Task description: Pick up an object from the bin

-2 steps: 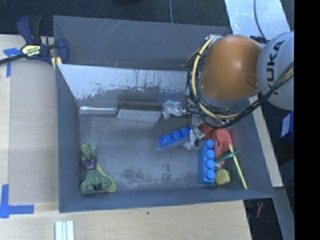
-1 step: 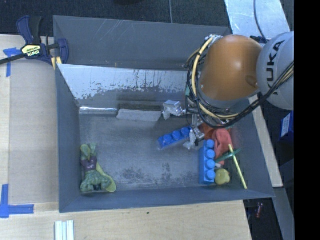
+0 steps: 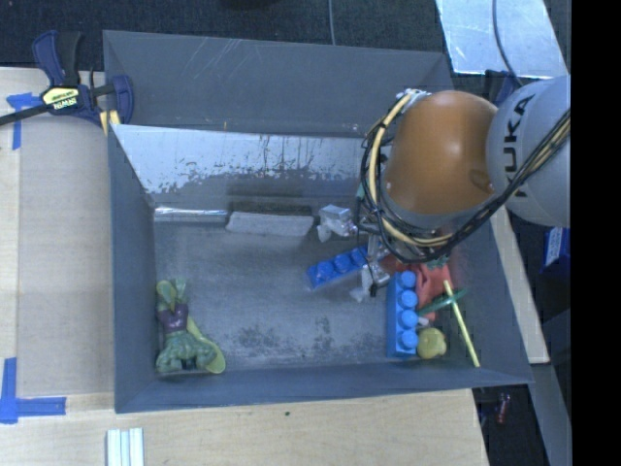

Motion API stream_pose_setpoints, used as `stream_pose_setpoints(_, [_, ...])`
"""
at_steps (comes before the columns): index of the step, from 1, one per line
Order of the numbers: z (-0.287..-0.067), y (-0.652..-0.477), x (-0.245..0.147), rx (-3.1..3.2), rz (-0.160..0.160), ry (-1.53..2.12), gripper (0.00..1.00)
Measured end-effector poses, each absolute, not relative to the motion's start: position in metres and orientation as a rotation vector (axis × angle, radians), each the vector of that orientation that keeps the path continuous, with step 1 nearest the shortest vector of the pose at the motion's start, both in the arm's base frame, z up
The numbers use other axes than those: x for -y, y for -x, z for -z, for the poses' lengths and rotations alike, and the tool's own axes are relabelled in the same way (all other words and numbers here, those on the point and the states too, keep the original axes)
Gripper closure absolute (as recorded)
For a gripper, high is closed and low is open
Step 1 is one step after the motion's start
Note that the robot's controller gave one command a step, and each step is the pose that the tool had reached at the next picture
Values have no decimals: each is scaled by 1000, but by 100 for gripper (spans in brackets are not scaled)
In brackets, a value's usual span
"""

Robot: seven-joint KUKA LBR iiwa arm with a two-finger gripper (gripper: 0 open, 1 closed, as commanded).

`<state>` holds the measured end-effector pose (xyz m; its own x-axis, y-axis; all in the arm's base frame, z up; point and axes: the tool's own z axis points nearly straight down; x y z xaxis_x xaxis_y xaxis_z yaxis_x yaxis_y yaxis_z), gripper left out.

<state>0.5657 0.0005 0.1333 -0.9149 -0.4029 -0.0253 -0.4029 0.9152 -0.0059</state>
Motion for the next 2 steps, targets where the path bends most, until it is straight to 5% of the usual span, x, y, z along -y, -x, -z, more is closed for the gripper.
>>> stream_pose_setpoints(1, [-118,-569,7,-3030,1,744,0])
stream_pose_setpoints(2, [-88,-572,26,-3109,-6,267,100])
